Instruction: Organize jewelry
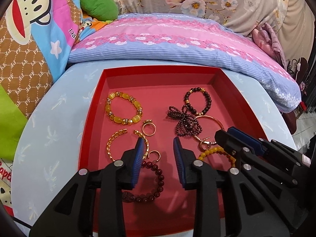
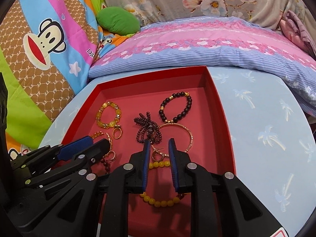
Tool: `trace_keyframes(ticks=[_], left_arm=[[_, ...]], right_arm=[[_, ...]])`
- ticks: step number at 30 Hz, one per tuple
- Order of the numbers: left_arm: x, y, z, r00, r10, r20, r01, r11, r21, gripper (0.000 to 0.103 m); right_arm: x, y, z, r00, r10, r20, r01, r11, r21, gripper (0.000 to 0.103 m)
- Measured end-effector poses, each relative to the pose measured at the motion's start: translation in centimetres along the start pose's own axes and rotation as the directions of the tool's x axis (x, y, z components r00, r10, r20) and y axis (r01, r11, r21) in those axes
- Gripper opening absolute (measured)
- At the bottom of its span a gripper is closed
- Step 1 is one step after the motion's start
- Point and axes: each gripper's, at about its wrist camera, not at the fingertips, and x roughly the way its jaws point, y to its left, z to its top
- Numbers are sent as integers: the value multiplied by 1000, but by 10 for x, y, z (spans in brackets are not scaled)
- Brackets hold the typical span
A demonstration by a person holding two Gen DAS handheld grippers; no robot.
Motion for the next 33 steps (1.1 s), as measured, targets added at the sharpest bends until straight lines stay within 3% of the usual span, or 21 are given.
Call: trace_keyframes(ticks=[10,18,33], left_arm=[[-33,-4,-9,998,38,43,-38,999,-5,47],[-56,-6,-24,995,80,61,-79,997,-13,62],[-87,-6,-54,983,158,89,-154,987,-44,90]], right_arm=[[-32,0,-7,998,-51,42,51,999,5,27],[-59,-4,-23,992,-111,67,110,994,17,46],[-90,-11,-54,982,-176,74,176,984,9,64]])
